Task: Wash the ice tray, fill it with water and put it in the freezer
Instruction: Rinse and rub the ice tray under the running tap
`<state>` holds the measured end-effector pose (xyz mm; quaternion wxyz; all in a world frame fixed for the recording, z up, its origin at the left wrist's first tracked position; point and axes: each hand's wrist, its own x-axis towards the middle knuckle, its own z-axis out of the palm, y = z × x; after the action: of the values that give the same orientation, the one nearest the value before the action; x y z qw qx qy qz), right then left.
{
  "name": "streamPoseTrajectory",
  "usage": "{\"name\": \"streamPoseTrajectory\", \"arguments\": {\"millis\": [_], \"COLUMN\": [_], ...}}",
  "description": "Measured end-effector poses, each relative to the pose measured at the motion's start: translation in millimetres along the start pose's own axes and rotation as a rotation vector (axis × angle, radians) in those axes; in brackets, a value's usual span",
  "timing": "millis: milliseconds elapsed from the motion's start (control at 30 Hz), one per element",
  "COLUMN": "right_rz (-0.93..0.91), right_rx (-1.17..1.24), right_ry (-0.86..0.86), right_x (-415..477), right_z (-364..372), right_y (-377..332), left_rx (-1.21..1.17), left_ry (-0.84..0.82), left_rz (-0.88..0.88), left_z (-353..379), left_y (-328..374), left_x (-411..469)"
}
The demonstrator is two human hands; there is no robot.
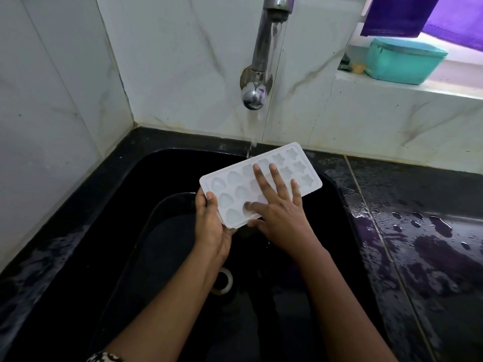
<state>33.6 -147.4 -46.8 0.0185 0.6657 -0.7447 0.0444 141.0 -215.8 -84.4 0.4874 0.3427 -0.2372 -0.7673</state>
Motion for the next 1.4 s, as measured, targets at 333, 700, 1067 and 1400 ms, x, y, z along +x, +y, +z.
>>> {"name": "streamPoseTrajectory", "arguments": {"millis": [333, 700, 1067, 1400], "right_rz": [-0.005, -0.008, 0.085, 0.227], "right_rx": [0.078, 0.097, 0.185, 0.249], "right_ry": [0.073, 0.064, 0.016, 0.339], "right_x": [-0.6, -2.1, -2.1, 1.1], "right_z": [-1.5, 2.2, -5.0, -6.1], "right_y": [2.3, 4.3, 12.2, 15.0], "left_rx": [0.009, 0.0, -0.006, 0.01], "left_ry": [-0.015, -0.005, 0.012, -0.059], "left_rz": [0.01, 0.009, -0.063, -0.207], "left_z": [-2.7, -2.3, -1.4, 2.3], "left_y": [-0.9, 3.3, 1.4, -6.9], "left_x": [0.5, 0.8, -0.7, -6.3]}}
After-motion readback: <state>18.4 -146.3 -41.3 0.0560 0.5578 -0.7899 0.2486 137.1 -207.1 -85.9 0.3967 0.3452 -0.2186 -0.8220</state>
